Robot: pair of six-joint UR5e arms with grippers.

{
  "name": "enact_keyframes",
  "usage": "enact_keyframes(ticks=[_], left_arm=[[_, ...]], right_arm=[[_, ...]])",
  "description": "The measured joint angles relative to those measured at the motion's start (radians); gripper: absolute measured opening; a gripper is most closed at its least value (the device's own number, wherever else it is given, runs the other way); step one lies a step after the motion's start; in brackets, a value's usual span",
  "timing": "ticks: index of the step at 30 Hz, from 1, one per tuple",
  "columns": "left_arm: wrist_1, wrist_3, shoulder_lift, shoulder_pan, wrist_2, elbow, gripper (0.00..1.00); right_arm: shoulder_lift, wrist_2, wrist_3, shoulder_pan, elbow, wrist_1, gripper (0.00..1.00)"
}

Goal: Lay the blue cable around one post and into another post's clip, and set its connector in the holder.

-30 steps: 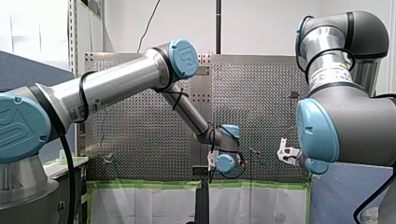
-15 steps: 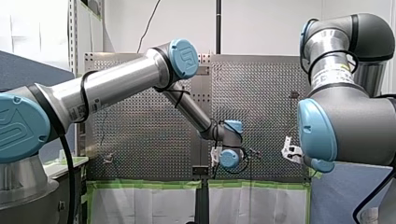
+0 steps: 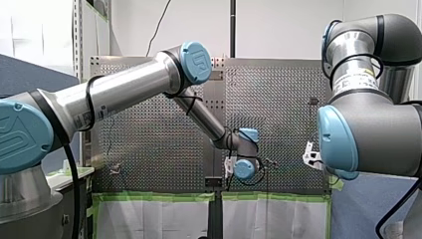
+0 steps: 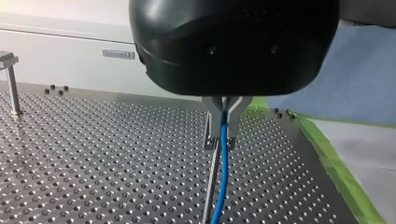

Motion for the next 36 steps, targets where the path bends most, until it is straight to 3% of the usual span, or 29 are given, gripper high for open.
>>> enact_keyframes(ticks=[9, 22, 29, 36], left_arm=[[-0.008, 0.002, 0.000, 0.000, -0.003, -0.002, 0.04], [0.002, 0.018, -0.003, -0.005, -0.018, -0.057, 0.04], [0.005, 0.019, -0.003, 0.039, 0.001, -0.055, 0.04], [-0.020, 0.026, -0.003, 0.089, 0.020, -0.054, 0.04]], right_arm=[[0.000, 0.001, 0.002, -0.008, -0.010, 0.012, 0.00], [0.009, 0.007, -0.022, 0.001, -0.009, 0.047, 0.00], [0.057, 0.005, -0.017, 0.005, -0.013, 0.008, 0.00], [0.068, 0.002, -0.022, 0.013, -0.013, -0.004, 0.00]])
